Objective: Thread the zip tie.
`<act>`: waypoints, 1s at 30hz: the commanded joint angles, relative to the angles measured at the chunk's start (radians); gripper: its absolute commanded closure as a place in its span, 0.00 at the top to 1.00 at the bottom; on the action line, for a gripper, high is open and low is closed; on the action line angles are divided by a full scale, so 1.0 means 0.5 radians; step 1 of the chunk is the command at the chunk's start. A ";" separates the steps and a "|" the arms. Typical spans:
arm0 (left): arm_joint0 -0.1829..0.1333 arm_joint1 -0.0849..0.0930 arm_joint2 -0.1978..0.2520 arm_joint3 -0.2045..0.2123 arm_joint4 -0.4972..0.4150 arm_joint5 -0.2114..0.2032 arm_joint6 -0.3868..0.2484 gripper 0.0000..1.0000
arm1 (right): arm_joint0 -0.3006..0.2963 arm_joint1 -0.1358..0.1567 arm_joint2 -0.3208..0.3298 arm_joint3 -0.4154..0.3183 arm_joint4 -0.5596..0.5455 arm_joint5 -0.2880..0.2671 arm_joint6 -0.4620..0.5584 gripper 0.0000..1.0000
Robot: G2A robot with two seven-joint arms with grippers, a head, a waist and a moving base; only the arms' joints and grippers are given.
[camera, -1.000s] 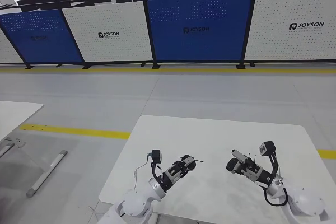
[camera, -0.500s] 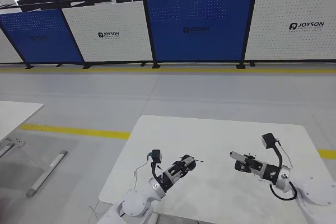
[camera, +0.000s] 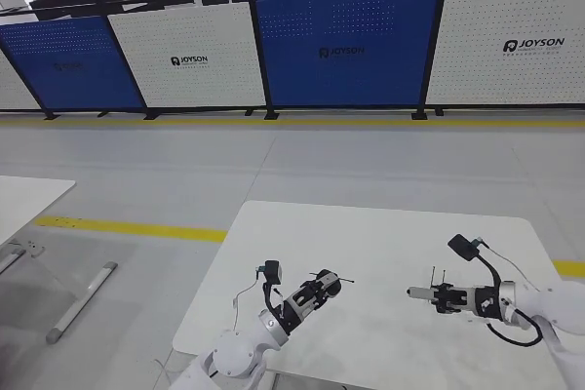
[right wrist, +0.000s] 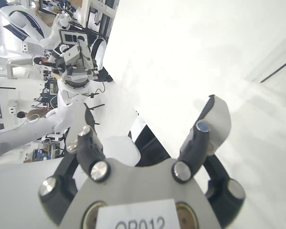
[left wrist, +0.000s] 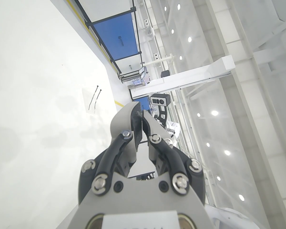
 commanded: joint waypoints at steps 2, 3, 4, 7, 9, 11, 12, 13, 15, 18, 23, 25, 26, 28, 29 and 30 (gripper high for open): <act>0.000 0.000 0.000 0.000 0.000 0.000 0.000 0.00 | 0.000 0.000 0.000 0.000 0.000 0.000 0.001 1.00; 0.000 0.000 0.000 0.000 0.000 0.000 0.000 0.00 | 0.000 0.000 0.000 0.000 0.000 0.000 0.001 1.00; 0.000 0.000 0.000 0.000 0.000 0.000 0.000 0.00 | 0.000 0.000 0.000 0.000 0.000 0.000 0.001 1.00; 0.000 0.000 0.000 0.000 0.000 0.000 0.000 0.00 | -0.003 0.000 0.001 0.000 -0.006 0.002 -0.019 1.00; 0.000 0.000 0.000 0.000 0.000 0.000 0.000 0.00 | -0.016 0.004 -0.008 -0.040 -0.160 0.059 -0.140 1.00; 0.000 0.000 0.000 0.000 0.000 0.000 0.000 0.00 | -0.032 0.008 0.022 -0.118 -0.274 0.164 -0.301 1.00; 0.000 0.000 0.000 0.000 0.000 0.000 0.000 0.00 | -0.035 0.011 0.048 -0.133 -0.271 0.188 -0.328 1.00; 0.000 0.000 0.000 0.000 0.000 0.000 0.000 0.00 | -0.029 0.018 0.078 -0.140 -0.330 0.224 -0.361 1.00; 0.000 0.000 0.000 0.000 0.000 0.000 0.000 0.00 | -0.017 0.027 0.115 -0.187 -0.415 0.311 -0.383 1.00; 0.000 0.000 0.000 0.000 0.000 0.000 0.000 0.00 | 0.053 0.035 0.117 -0.167 -0.470 0.377 -0.284 1.00; 0.000 0.000 0.000 0.000 0.000 0.000 0.000 0.00 | 0.268 0.018 -0.071 0.061 -0.641 0.453 -0.106 1.00; 0.000 0.000 0.000 0.000 0.000 0.000 0.000 0.00 | 0.369 0.000 -0.180 0.176 -0.704 0.463 -0.047 1.00; 0.000 0.000 0.000 0.000 0.000 0.000 0.000 0.00 | 0.379 -0.002 -0.190 0.189 -0.705 0.463 -0.050 1.00; 0.000 0.000 0.000 0.000 0.000 0.000 0.000 0.00 | 0.379 -0.002 -0.190 0.189 -0.705 0.463 -0.050 1.00; 0.000 0.000 0.000 0.000 0.000 0.000 0.000 0.00 | 0.379 -0.002 -0.190 0.189 -0.705 0.463 -0.050 1.00; 0.000 0.000 0.000 0.000 0.000 0.000 0.000 0.00 | 0.379 -0.002 -0.190 0.189 -0.705 0.463 -0.050 1.00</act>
